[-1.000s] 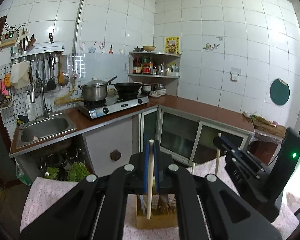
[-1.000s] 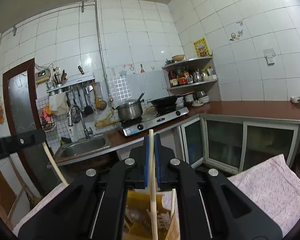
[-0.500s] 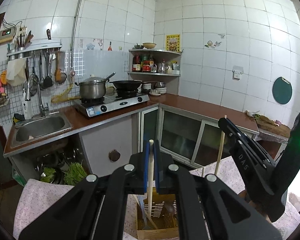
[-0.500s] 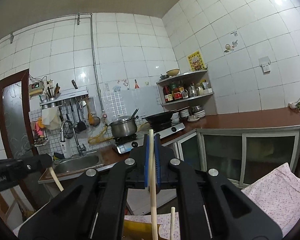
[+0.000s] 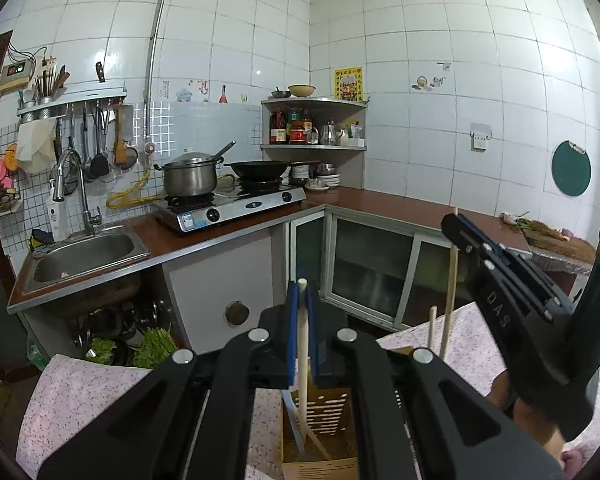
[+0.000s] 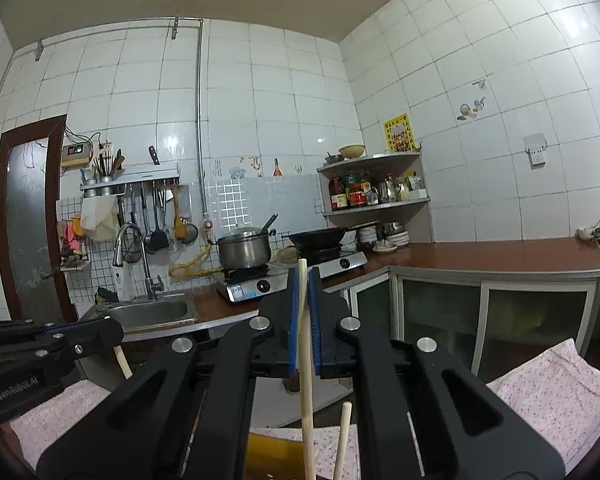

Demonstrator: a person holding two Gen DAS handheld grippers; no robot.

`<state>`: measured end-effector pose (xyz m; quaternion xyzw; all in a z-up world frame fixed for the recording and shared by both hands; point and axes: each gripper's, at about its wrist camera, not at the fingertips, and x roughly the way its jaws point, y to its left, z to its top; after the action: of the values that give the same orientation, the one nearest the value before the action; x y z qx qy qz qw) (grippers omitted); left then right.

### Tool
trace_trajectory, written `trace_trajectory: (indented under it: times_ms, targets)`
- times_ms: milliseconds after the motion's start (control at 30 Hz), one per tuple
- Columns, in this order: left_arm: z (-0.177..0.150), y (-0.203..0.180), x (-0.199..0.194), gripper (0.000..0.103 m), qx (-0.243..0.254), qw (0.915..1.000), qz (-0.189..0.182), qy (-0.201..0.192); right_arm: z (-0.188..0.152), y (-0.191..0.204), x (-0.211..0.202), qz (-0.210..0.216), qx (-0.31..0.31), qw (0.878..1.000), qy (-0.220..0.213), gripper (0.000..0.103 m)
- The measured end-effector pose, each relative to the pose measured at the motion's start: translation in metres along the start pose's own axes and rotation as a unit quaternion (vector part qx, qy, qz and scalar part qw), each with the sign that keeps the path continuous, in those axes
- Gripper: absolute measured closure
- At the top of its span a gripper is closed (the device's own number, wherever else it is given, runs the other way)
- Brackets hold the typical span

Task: Organize utensils
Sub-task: 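Lower both held chopsticks down into the yellow caddy, then open both tools to release the chopsticks into the caddy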

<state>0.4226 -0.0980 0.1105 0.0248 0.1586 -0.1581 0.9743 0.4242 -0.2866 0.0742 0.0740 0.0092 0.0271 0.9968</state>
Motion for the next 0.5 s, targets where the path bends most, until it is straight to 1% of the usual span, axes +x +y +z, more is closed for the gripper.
trace_trajectory:
  times_ms: [133,267,500]
  targets:
    - [-0.014,-0.002,0.005,0.098,0.012,0.9999,0.010,-0.006,-0.011,-0.006,0.002,0.004,0.008,1.000,0.009,0.097]
    - [-0.023,-0.003,0.010,0.098,0.014,0.9998,0.012,-0.008,-0.017,-0.008,0.003,0.008,0.011,1.000,0.014,0.097]
    - [-0.038,-0.002,0.017,0.097,0.011,0.9999,0.012,0.001,-0.026,-0.005,-0.002,0.018,0.009,1.000,0.014,0.097]
